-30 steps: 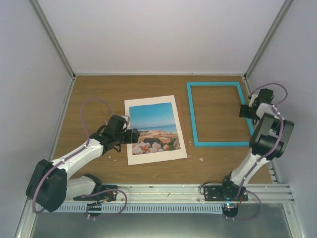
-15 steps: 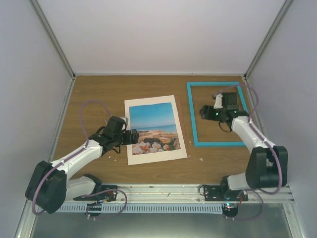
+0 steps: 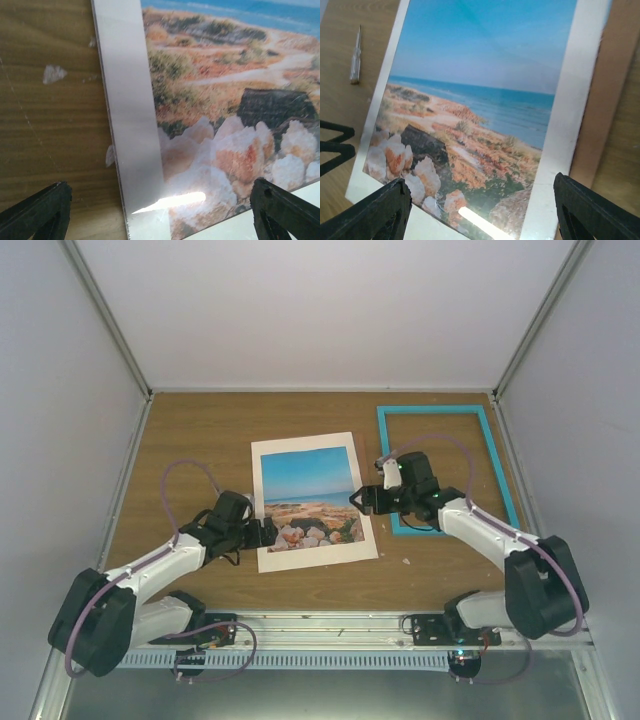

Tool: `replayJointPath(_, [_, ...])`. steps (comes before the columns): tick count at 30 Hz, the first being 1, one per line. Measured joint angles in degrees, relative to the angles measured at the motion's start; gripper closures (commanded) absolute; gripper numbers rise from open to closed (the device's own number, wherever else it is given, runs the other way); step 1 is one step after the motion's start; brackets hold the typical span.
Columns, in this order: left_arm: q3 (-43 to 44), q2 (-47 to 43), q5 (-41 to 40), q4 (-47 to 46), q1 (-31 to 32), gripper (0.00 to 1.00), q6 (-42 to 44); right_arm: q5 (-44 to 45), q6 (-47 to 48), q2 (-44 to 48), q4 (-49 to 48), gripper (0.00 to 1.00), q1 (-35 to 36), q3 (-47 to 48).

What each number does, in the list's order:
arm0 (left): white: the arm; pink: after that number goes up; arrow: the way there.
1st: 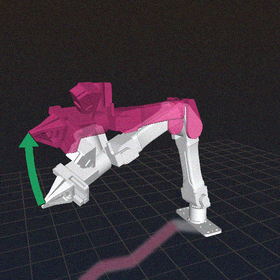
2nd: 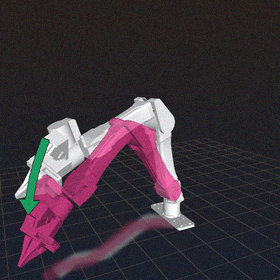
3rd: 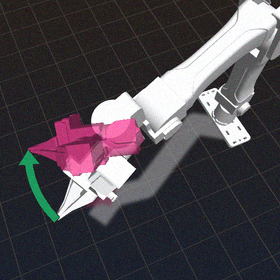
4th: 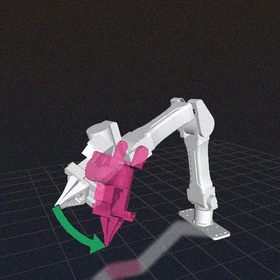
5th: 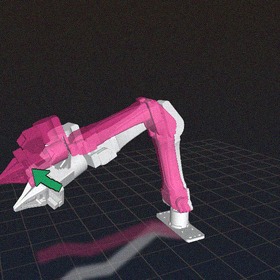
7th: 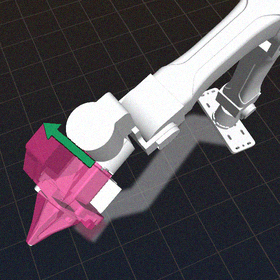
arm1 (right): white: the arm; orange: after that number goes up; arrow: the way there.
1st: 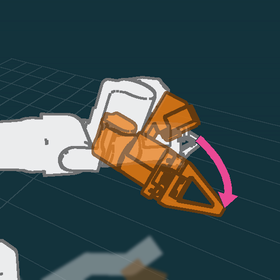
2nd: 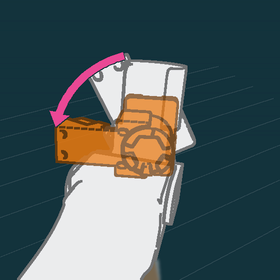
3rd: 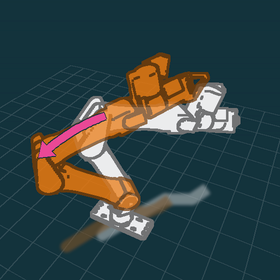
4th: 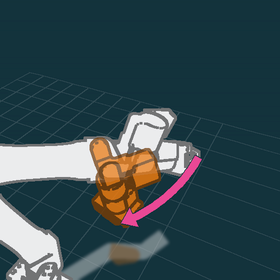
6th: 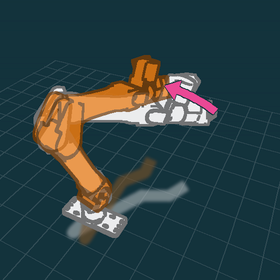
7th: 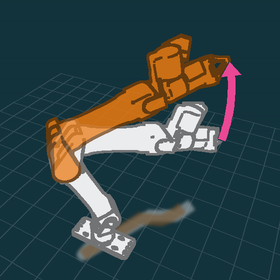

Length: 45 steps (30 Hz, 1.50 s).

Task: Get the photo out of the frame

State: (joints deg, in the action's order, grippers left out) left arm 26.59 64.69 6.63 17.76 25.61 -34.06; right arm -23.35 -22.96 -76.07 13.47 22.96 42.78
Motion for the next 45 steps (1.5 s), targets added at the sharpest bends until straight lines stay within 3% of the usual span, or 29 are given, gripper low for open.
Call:
replayJointPath(23, [-2.5, 0.1, 2.4, -3.1, 2.4, 0.02, -1.4, 7.0, -1.6, -11.8, -3.5, 0.2, 4.7, -1.4])
replayJointPath(45, [-2.5, 1.0, 1.6, -4.7, 4.0, 0.02, -1.8, 4.8, -2.0, -11.7, -4.6, 0.2, 5.2, -1.3])
